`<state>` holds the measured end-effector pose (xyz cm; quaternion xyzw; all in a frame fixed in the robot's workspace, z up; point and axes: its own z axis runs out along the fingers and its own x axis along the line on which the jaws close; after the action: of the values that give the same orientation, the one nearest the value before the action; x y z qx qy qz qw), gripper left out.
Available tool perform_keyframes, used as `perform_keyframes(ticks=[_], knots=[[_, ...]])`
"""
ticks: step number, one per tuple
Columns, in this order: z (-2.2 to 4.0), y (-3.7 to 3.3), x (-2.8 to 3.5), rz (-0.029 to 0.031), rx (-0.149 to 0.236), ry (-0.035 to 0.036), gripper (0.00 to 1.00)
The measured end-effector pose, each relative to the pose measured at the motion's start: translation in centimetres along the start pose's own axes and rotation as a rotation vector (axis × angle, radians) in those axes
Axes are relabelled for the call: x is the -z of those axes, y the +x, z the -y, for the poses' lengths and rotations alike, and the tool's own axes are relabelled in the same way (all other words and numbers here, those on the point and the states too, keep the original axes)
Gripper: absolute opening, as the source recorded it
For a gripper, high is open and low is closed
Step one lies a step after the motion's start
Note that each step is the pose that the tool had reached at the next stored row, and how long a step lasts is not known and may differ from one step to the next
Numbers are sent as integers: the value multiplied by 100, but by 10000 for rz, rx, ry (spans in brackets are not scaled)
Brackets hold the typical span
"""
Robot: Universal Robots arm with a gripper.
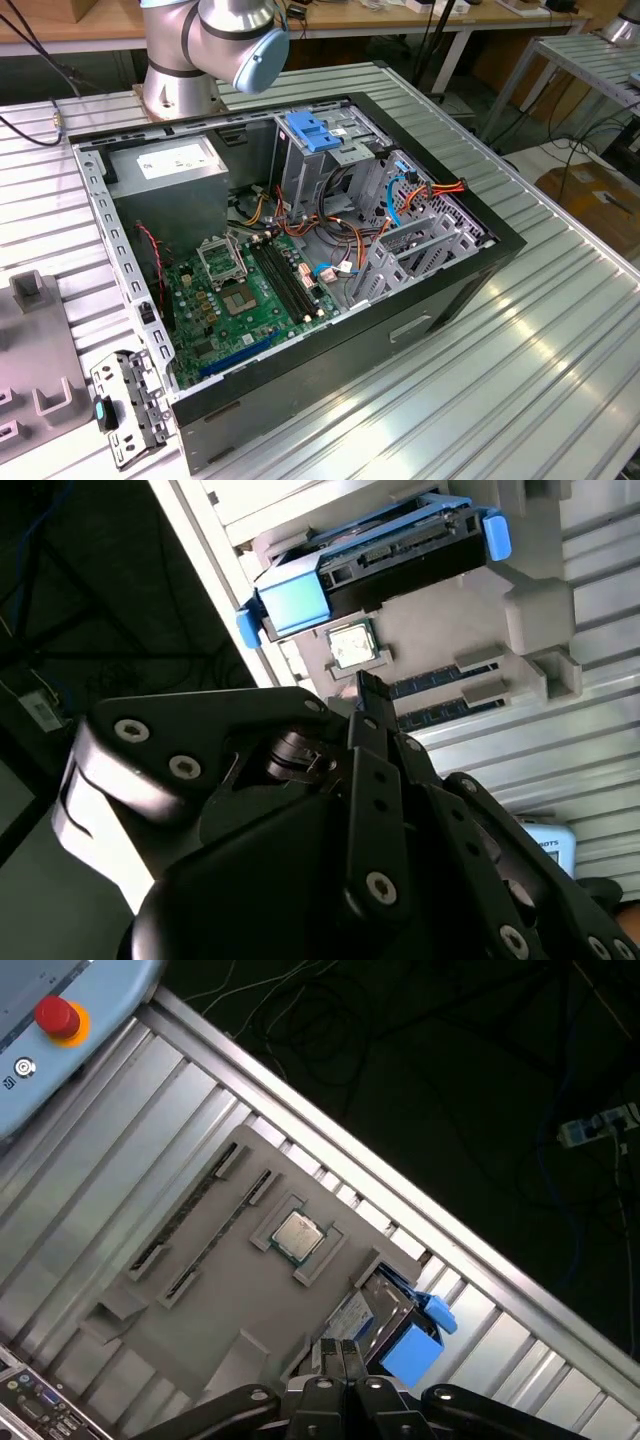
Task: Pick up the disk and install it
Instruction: 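Pick up the disk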
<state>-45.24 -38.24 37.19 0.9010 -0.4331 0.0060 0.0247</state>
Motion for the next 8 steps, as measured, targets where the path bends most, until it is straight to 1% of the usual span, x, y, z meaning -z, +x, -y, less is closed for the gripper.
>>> perform_keyframes(ticks=[1, 3, 4, 5, 6, 7, 8], knots=[[0, 0, 0, -1, 25, 1, 11], [0, 0, 0, -14, 341, 11, 11], [0, 0, 0, -24, 596, 19, 11], [0, 0, -2, -40, 989, 33, 11], [0, 0, -5, -61, 1550, 49, 11], [0, 0, -8, -71, 1790, 58, 11], [0, 0, -8, -71, 1813, 58, 11]])
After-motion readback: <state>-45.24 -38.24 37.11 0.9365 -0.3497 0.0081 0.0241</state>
